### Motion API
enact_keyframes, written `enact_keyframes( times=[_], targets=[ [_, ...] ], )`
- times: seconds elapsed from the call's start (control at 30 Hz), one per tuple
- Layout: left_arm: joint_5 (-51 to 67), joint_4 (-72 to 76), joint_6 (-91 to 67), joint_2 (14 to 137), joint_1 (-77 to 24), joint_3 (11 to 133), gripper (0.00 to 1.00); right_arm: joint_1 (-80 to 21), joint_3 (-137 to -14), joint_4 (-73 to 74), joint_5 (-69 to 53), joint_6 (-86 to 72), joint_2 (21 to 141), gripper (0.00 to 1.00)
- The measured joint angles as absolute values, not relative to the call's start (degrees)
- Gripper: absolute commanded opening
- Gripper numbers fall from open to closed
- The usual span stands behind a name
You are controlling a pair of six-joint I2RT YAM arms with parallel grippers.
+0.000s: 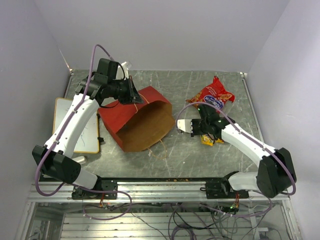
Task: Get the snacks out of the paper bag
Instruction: Place the snack at the center of the board.
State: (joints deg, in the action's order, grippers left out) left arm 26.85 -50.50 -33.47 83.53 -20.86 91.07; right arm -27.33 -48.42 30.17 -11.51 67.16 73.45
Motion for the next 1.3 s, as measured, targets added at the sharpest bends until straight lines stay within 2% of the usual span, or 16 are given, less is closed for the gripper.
enact_keyframes(
  times=[0.23, 0.77, 0.87, 0.97, 1.03, 1.3],
  targets=[
    [26.6, -50.4, -33.5, 83.6, -20.8, 91.6, 0.07, -26.3, -47.9, 28.6, -13.1, 70.4, 77.3, 0.00],
    [26.6, -50.4, -34.2, 83.9, -20.8, 91.6, 0.07, -26.3, -41.2, 30.7, -16.1, 72.0, 75.6, 0.00],
    [26.7, -50.3, -34.5, 83.9, -20.8, 91.6, 0.07, -26.3, -40.1, 29.9, -16.1, 71.3, 75.2, 0.07],
    [26.7, -50.3, -34.5, 83.9, -20.8, 91.6, 0.07, -26.3, -40.1, 29.8, -16.4, 70.2, 75.0, 0.21],
    [26.7, -50.3, -34.5, 83.9, -20.8, 91.6, 0.07, -26.3, -40.1, 29.9, -16.6, 69.4, 74.0, 0.26],
    [26.7, -50.4, -34.4, 83.9, -20.8, 91.5, 0.07, -26.3, -41.7, 31.2, -19.4, 65.6, 65.3, 0.30]
  ],
)
